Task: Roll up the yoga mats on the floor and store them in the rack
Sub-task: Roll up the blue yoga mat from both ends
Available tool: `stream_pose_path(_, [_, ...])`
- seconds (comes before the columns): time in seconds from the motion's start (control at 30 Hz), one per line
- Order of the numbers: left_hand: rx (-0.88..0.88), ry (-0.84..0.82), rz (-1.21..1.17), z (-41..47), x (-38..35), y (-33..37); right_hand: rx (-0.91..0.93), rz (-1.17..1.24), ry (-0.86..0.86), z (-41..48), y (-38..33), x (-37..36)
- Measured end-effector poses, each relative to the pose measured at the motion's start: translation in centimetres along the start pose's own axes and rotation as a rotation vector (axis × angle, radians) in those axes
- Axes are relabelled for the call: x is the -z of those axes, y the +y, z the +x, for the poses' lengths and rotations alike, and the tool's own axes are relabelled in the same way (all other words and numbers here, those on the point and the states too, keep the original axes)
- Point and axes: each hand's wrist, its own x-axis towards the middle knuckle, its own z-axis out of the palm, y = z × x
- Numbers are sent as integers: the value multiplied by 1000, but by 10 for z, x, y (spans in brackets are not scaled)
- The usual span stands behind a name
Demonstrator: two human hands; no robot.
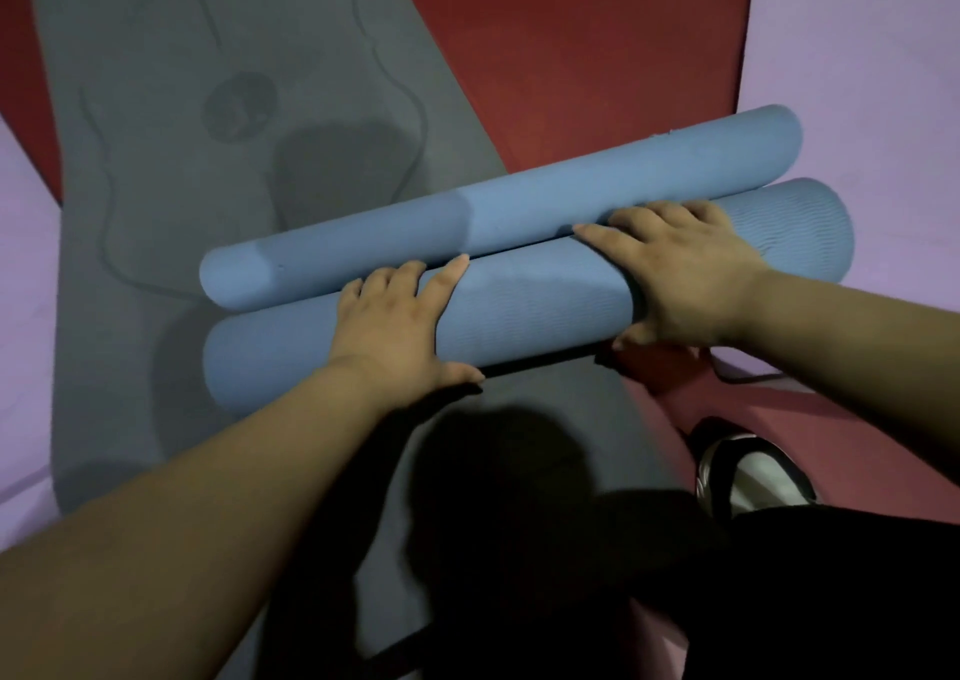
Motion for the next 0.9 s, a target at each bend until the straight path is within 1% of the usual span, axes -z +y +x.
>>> stream_pose_path(0.13, [-17, -60, -1, 4, 10, -3, 18, 24, -26, 1, 3, 5])
stream_pose_path(0.2, [-42, -105, -44, -3, 14, -2, 36, 72, -51, -11, 0, 6])
stream_pose_path(0.33, [-133, -254, -184, -48, 2, 2, 110, 237, -197, -53, -15, 2])
stream_pose_path(0.37, [-142, -280, -199, -63, -3, 7, 128, 238, -229, -64, -21, 0])
stream_pose_path(0.43, [-137, -278, -191, -81, -12, 14, 154, 182, -245, -76, -28, -5])
stream_pose_path(0.6, [-119, -249, -211, -64, -11, 6, 160, 181, -207, -62, -23, -4])
stream_pose_path(0.8, [-152, -188, -176, -54, -6, -2, 149, 248, 15, -46, -15, -14])
stream_pose_path(0.9, [-116, -108, -150, -56, -6, -6, 149, 283, 64, -32, -9, -14])
